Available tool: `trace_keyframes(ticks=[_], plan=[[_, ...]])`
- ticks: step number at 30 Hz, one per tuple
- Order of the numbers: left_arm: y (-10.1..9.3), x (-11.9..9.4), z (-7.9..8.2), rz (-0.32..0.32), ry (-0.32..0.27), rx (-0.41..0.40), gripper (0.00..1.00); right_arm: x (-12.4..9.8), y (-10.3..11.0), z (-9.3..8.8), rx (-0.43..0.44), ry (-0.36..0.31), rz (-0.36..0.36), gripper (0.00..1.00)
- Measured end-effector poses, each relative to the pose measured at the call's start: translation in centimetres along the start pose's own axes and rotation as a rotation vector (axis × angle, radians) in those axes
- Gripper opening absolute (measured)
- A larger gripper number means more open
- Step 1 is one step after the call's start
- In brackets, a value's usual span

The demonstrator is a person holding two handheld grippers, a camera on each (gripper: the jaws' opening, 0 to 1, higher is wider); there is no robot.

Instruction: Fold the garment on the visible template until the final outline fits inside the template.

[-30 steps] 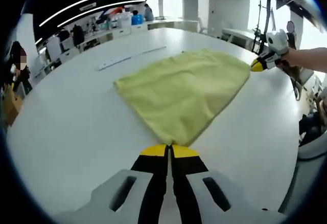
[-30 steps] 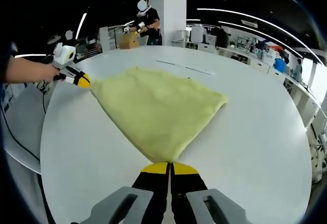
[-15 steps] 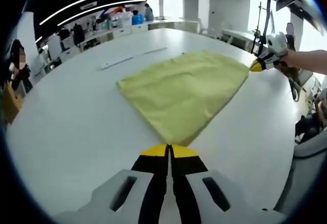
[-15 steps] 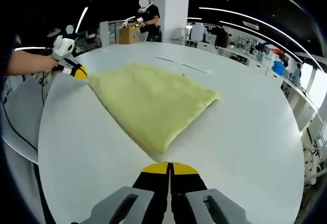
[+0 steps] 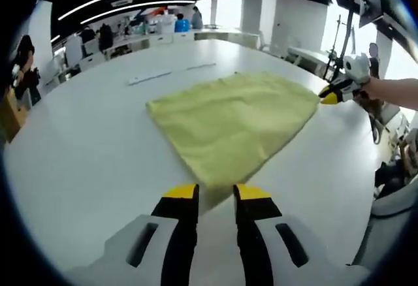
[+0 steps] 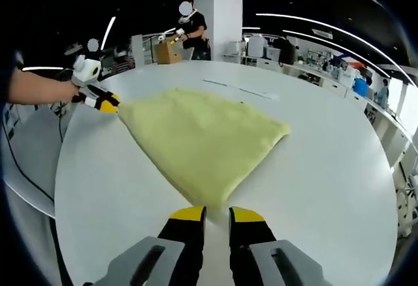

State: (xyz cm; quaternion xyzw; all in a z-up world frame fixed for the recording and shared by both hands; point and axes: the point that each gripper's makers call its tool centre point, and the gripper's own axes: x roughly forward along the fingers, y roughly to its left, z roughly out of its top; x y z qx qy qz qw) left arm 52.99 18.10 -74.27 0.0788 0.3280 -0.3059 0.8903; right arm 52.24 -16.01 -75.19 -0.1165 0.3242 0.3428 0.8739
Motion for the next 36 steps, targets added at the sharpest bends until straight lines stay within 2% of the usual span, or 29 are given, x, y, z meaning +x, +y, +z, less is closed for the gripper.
trace_keyframes(ticks=[2,5,7,19,36], plan=[[-0.1,0.0,0.3,0.001,-0.011,-0.007,0.13,0.1,0.1,0.0,-0.003,0.0,0.005,0.06],[-0.1,0.1,0.5,-0.007,-0.018,-0.009,0.02,0.1,0.1,0.2,-0.006,-0.006,0.0,0.0],[-0.3,0.0,0.5,-0.012,-0.019,-0.008,0.0,0.1,0.0,0.2,-0.005,-0.007,-0.002,0.0],[-0.7,0.1,0.1,-0.012,-0.003,0.013,0.0,-0.4,0.1,-0.3,-0.008,-0.007,0.006,0.0],[-2.5,0.1,-0.3,-0.03,0.007,0.034,0.0,-2.2,0.5,-2.5,0.01,0.011,0.001,0.0]])
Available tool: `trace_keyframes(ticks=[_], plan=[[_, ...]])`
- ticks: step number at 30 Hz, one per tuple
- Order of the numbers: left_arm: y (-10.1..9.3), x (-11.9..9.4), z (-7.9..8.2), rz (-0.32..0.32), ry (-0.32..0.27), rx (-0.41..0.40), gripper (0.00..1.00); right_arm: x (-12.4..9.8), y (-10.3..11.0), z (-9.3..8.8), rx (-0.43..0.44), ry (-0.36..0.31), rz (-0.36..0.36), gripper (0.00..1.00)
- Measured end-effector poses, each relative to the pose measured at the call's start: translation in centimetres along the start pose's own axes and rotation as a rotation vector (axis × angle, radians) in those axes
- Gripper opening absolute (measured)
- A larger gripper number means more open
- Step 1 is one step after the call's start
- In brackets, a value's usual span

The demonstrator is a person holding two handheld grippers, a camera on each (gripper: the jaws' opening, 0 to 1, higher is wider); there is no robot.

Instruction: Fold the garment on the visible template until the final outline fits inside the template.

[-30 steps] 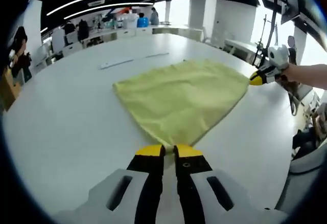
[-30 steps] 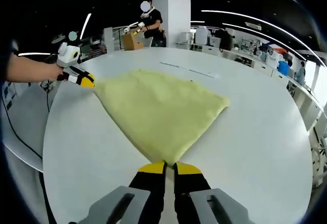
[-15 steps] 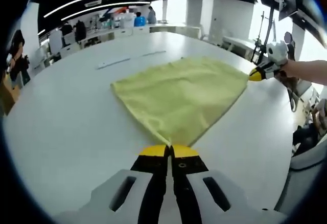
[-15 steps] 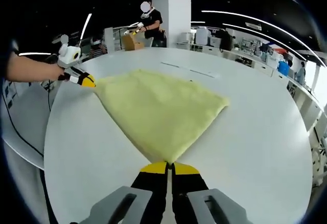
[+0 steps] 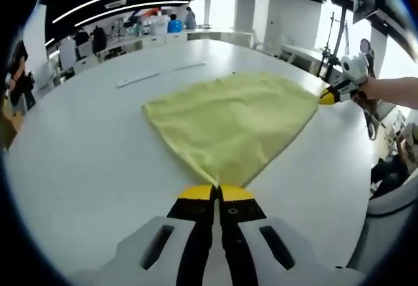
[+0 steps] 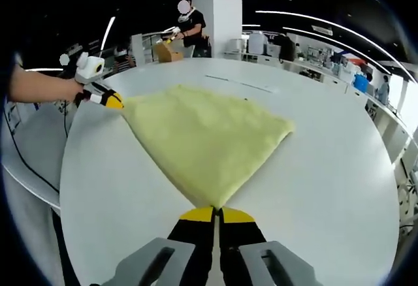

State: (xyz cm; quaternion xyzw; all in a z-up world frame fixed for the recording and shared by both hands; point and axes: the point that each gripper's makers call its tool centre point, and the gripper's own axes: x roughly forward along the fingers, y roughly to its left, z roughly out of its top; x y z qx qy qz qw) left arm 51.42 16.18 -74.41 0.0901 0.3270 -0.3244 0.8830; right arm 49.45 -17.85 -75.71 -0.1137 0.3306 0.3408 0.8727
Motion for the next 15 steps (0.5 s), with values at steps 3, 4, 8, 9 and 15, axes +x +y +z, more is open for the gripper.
trace_keyframes(ticks=[3,4,8,9,15], plan=[[-0.34,-0.13,-0.09,-0.003,-0.002,-0.004,0.0,-0.24,0.11,-0.24,0.001,0.003,-0.001,0.0],[-0.37,-0.14,-0.14,-0.004,-0.001,-0.003,0.0,-0.31,0.14,-0.3,0.001,0.004,-0.001,0.0],[-0.68,-0.24,-0.27,-0.002,0.0,-0.001,0.0,-0.54,0.18,-0.47,0.0,0.004,-0.004,0.0],[-0.74,-0.25,-0.3,0.001,-0.001,-0.001,0.0,-0.6,0.18,-0.52,-0.001,0.004,-0.005,0.0],[-0.93,-0.23,-0.36,0.005,-0.002,-0.025,0.0,-0.69,0.25,-0.67,-0.001,0.005,-0.014,0.0]])
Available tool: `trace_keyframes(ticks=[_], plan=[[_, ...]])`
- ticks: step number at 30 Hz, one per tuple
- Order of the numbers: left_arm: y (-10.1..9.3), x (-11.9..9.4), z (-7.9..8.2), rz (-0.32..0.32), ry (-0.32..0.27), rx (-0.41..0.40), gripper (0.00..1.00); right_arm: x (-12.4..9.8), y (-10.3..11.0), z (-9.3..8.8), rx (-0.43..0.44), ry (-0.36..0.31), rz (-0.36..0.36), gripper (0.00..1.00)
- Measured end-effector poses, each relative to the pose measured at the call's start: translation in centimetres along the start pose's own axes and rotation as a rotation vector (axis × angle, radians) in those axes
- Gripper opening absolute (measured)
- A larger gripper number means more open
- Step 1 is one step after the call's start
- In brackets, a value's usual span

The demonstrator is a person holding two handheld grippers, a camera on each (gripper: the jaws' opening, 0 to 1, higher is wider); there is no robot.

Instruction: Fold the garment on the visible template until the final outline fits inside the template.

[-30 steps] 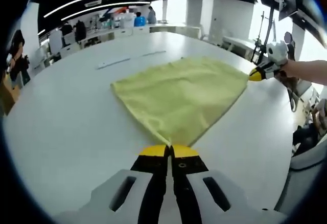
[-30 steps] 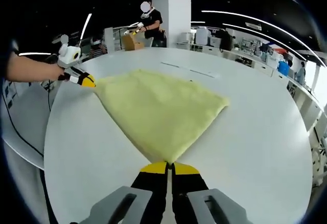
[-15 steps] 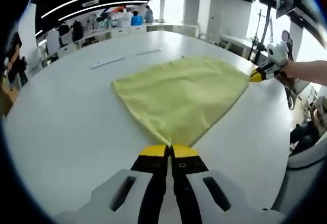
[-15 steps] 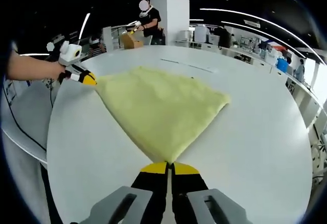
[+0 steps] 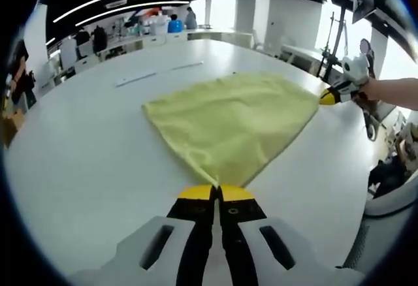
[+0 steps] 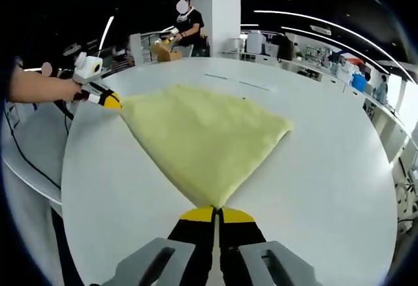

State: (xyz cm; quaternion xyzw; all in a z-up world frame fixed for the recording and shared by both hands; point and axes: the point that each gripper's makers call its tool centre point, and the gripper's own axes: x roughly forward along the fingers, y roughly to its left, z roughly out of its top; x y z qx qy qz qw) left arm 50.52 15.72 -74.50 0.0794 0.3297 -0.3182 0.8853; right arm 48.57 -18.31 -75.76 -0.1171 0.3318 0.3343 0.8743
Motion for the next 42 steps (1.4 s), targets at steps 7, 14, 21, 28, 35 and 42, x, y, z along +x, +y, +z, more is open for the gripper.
trace_keyframes(ticks=[7,14,21,28,35,42], plan=[[-0.3,-0.6,0.6,0.002,-0.034,-0.009,0.03,-0.5,0.1,0.3,0.012,-0.02,-0.006,0.05],[0.0,-1.5,0.8,0.007,-0.061,-0.043,0.12,-1.4,0.2,1.3,0.022,-0.055,-0.013,0.08],[-0.4,-2.7,1.5,-0.009,-0.103,-0.038,0.19,-2.1,0.5,1.9,0.024,-0.077,-0.015,0.12],[-0.5,-3.5,1.9,-0.016,-0.127,-0.066,0.31,-3.1,0.7,2.7,0.031,-0.114,-0.015,0.17],[-1.0,-4.5,2.2,-0.026,-0.153,-0.091,0.39,-4.0,1.3,3.1,0.015,-0.129,-0.007,0.23],[-2.1,-5.8,1.3,-0.038,-0.139,-0.047,0.43,-5.1,2.4,2.9,-0.02,-0.115,-0.006,0.28]])
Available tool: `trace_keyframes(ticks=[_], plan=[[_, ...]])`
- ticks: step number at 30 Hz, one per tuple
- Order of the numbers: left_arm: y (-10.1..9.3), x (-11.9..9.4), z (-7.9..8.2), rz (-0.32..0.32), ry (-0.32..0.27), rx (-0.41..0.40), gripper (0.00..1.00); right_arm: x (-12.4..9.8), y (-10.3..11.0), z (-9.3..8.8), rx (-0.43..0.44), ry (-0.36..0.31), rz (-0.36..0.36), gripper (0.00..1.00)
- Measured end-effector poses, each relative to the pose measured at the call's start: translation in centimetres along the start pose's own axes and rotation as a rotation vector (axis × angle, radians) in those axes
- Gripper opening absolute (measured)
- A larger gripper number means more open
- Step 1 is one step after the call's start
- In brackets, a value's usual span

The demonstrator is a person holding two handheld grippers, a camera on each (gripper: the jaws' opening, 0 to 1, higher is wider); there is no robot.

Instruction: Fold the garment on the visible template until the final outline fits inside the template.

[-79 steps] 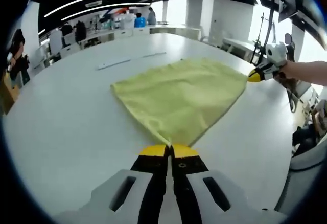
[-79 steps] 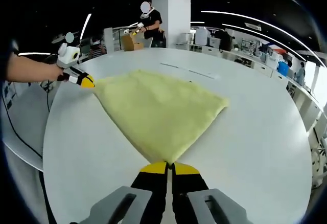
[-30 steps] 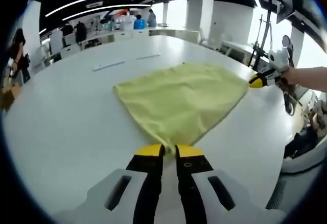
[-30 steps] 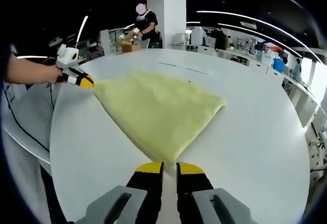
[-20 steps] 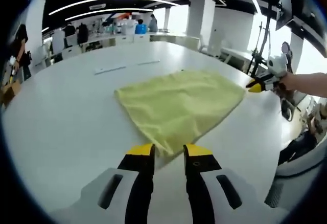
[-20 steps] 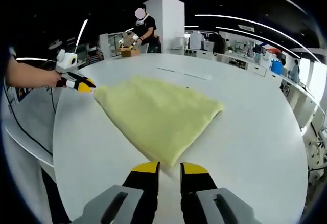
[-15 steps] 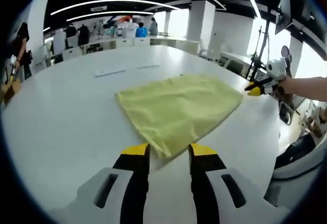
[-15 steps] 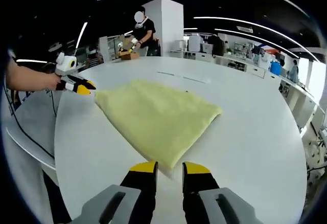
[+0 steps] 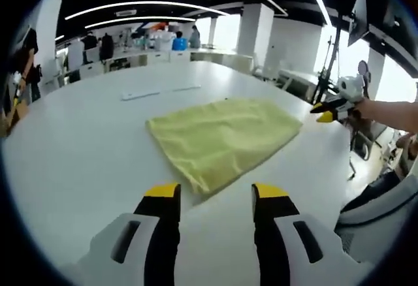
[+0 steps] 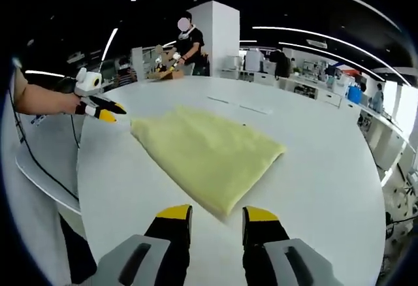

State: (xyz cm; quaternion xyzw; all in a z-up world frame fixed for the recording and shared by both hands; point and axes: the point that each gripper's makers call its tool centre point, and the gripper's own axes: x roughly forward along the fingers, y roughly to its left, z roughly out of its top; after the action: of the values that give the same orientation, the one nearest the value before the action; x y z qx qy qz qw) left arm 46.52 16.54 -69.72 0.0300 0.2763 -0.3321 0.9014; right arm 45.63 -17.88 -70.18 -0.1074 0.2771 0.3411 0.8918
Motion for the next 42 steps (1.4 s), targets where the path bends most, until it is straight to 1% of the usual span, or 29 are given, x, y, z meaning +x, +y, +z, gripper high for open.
trace_keyframes(ticks=[2,5,9,12,15,18,22,26,29,31,34,36,41,42], plan=[[-0.5,-0.5,0.0,-0.012,-0.002,0.01,0.47,-0.3,0.1,0.0,0.001,-0.001,0.003,0.31],[-0.8,-1.3,0.2,-0.018,-0.008,0.014,0.5,-0.8,0.5,0.3,0.021,-0.012,0.007,0.38],[-1.4,-2.8,1.0,-0.022,-0.036,-0.008,0.54,-2.0,0.9,0.5,0.028,-0.028,0.005,0.41],[-2.1,-3.9,1.5,-0.026,-0.051,-0.008,0.57,-2.8,0.9,0.5,0.044,-0.042,0.001,0.46],[-2.5,-4.7,1.8,-0.027,-0.063,-0.02,0.59,-3.6,1.1,0.4,0.031,-0.051,-0.013,0.5],[-2.3,-4.9,1.8,-0.033,-0.069,-0.048,0.63,-4.4,1.3,0.5,0.044,-0.071,-0.013,0.53],[-3.1,-5.7,1.5,-0.04,-0.073,-0.059,0.66,-5.5,1.5,0.7,0.058,-0.104,-0.016,0.59],[-4.0,-6.3,1.3,-0.056,-0.076,-0.075,0.7,-6.5,1.9,0.4,0.072,-0.116,-0.013,0.66],[-4.6,-6.7,1.1,-0.066,-0.073,-0.071,0.73,-7.2,2.4,0.2,0.064,-0.122,-0.011,0.7],[-4.9,-7.0,1.0,-0.072,-0.065,-0.054,0.76,-7.7,2.7,0.2,0.063,-0.131,-0.006,0.73],[-5.0,-7.4,1.3,-0.077,-0.073,-0.051,0.78,-8.4,3.3,0.5,0.064,-0.146,-0.002,0.78],[-5.1,-7.7,1.7,-0.08,-0.088,-0.062,0.8,-8.8,3.6,0.7,0.06,-0.154,0.001,0.8],[-5.7,-8.1,2.3,-0.101,-0.1,-0.059,0.88,-9.5,4.0,1.0,0.061,-0.168,0.012,0.87],[-5.9,-8.1,2.3,-0.108,-0.097,-0.054,0.9,-9.3,3.6,0.9,0.066,-0.173,0.015,0.88]])
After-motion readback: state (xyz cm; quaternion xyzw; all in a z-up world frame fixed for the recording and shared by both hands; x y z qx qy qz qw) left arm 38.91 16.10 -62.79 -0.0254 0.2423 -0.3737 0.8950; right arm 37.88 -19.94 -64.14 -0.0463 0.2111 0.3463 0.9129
